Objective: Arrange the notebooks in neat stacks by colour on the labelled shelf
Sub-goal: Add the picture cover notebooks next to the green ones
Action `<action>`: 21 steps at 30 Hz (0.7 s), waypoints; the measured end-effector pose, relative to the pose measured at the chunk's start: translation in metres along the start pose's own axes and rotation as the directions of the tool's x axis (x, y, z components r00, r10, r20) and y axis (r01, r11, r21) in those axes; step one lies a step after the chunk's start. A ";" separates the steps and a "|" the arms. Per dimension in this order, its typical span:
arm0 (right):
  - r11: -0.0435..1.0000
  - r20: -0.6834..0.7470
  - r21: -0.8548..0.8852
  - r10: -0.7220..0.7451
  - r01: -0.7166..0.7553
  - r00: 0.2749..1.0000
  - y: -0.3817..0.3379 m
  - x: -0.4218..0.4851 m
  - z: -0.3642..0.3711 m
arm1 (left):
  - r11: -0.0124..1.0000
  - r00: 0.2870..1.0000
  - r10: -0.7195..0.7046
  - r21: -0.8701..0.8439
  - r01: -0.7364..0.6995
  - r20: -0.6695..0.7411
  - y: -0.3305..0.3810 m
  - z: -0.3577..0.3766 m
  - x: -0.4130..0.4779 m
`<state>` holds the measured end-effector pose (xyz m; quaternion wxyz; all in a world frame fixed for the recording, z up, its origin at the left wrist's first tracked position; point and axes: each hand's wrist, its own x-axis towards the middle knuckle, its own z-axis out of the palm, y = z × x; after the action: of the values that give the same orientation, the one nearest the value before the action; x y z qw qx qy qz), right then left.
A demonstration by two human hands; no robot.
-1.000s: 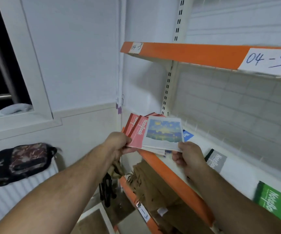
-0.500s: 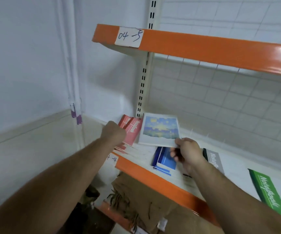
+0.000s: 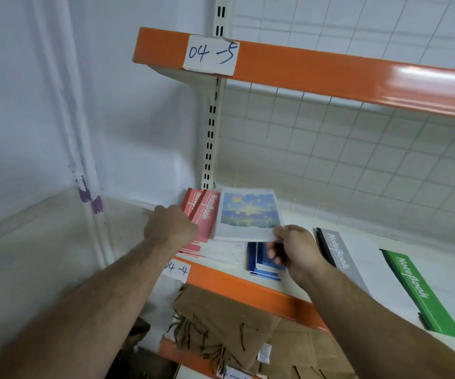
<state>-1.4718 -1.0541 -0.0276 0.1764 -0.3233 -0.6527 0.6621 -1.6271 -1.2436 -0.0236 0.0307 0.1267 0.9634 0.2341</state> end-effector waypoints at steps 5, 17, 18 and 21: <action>0.998 -0.001 0.053 0.021 -0.021 1.000 0.001 -0.018 -0.007 | 0.961 0.956 0.260 0.137 -0.242 -0.134 0.011 0.002 -0.013; 0.997 -0.165 0.076 0.023 -0.010 0.986 0.016 -0.068 -0.120 | 0.834 0.829 0.537 0.046 -0.549 0.156 0.095 0.048 -0.053; 0.997 -0.179 0.077 0.025 -0.011 0.983 0.019 -0.071 -0.133 | 0.822 0.818 0.554 0.052 -0.567 0.156 0.105 0.053 -0.058; 0.995 -0.216 0.103 0.028 -0.006 0.976 0.026 -0.079 -0.175 | 0.801 0.803 0.579 0.082 -0.593 0.144 0.137 0.066 -0.077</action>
<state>-1.2947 -0.9769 -0.0270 0.2571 -0.3898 -0.5921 0.6568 -1.5132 -1.1172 -0.0191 0.0027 0.4330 0.8862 0.1651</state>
